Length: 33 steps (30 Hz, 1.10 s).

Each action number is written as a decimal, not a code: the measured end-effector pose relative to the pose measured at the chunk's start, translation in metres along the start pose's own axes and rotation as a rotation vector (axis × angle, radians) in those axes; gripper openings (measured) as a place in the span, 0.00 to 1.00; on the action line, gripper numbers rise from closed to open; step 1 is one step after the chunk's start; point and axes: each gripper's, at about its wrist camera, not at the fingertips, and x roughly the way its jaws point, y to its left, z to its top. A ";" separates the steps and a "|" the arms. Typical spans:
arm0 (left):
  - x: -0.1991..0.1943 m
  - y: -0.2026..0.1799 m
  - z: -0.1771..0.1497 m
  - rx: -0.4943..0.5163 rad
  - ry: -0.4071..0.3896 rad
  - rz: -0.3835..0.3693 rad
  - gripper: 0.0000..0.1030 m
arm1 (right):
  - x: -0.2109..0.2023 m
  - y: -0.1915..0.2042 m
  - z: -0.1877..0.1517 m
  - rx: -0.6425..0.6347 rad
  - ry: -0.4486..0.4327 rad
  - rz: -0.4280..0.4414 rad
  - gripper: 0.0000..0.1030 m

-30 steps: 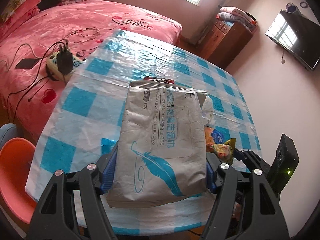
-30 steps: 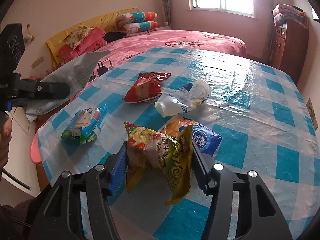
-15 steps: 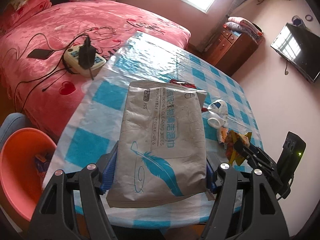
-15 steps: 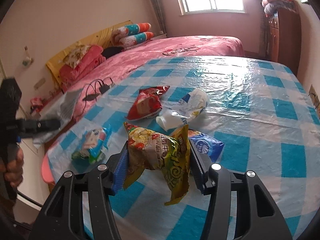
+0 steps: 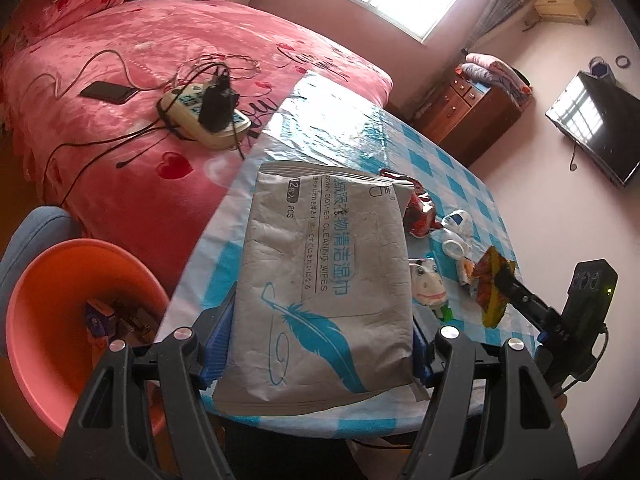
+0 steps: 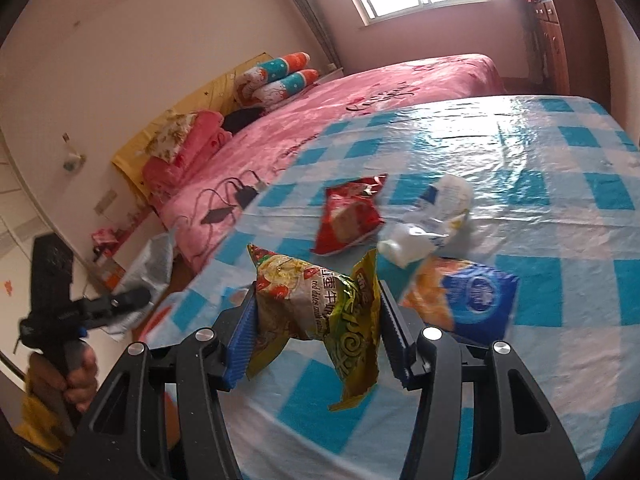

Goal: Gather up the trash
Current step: 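Carry the wipes pack and chip bag over the orange bucket and open both tools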

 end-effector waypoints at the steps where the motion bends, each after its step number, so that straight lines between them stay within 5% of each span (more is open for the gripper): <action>1: -0.001 0.005 -0.001 -0.008 -0.002 -0.004 0.69 | 0.000 0.002 0.000 0.008 0.002 0.008 0.55; 16: -0.024 0.076 -0.015 -0.108 -0.037 0.009 0.69 | 0.020 0.067 0.004 0.031 0.061 0.159 0.55; 33: -0.054 0.178 -0.044 -0.307 -0.084 0.118 0.69 | 0.105 0.221 -0.020 -0.200 0.274 0.357 0.56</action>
